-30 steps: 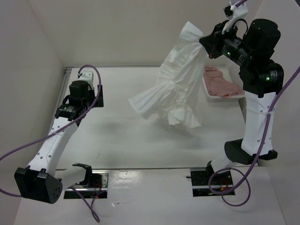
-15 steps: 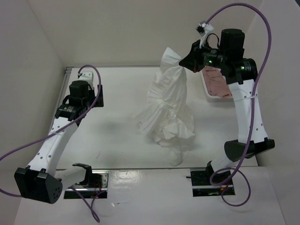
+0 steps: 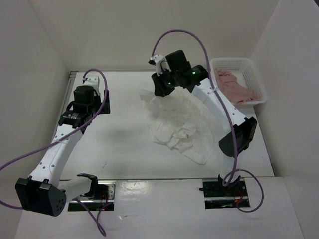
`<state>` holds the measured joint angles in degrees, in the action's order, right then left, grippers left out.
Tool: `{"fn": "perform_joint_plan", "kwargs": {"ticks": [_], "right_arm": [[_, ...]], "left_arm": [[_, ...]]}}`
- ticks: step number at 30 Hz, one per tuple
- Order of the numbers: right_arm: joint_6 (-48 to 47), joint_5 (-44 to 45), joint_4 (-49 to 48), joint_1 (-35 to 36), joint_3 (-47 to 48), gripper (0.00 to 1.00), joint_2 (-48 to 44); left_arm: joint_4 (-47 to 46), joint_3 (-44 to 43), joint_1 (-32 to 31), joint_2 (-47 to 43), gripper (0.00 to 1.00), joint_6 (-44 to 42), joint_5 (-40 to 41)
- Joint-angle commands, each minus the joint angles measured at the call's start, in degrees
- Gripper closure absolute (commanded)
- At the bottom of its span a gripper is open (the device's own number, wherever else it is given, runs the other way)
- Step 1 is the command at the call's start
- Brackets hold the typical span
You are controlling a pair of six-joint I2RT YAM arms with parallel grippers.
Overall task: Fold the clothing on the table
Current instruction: Move the skirt to the center of the board, then flatten the skirt out
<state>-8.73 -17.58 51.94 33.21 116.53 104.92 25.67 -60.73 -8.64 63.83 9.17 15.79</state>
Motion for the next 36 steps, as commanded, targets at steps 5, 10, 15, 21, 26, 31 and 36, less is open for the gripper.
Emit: {"fn": "perform_joint_plan", "kwargs": {"ticks": [5,10,15,21,26,31,36], "right_arm": [[-2.6,10.5,-0.4,6.7,-0.3,0.21,3.5],[-2.1,21.1,-3.8,6.7,-2.1,0.18,-2.1],[-3.8,24.3,-6.2,6.2,-13.2,0.18,-10.6],[-3.8,20.5,-9.4,1.5,-30.3,0.18,-14.3],[-5.2,19.3,-14.1,1.0,-40.3,0.26,-15.5],[-6.4,19.8,-16.9,1.0,-42.2,0.64,-12.4],[-6.4,19.8,-18.7,-2.0,-41.7,0.56,-11.1]], "left_arm": [[-1.6,1.0,0.4,-1.8,0.0,-0.3,0.1],[-1.6,1.0,0.4,-1.8,0.0,-0.3,0.1],[-1.6,1.0,0.4,-1.8,0.0,-0.3,0.1],[-2.1,1.0,0.4,-1.8,0.0,-0.3,0.1],[-2.1,1.0,0.4,-0.1,0.0,-0.3,-0.4],[-2.1,1.0,0.4,-0.1,0.0,-0.3,-0.4],[-2.1,1.0,0.4,-0.1,0.0,-0.3,-0.4]]}}
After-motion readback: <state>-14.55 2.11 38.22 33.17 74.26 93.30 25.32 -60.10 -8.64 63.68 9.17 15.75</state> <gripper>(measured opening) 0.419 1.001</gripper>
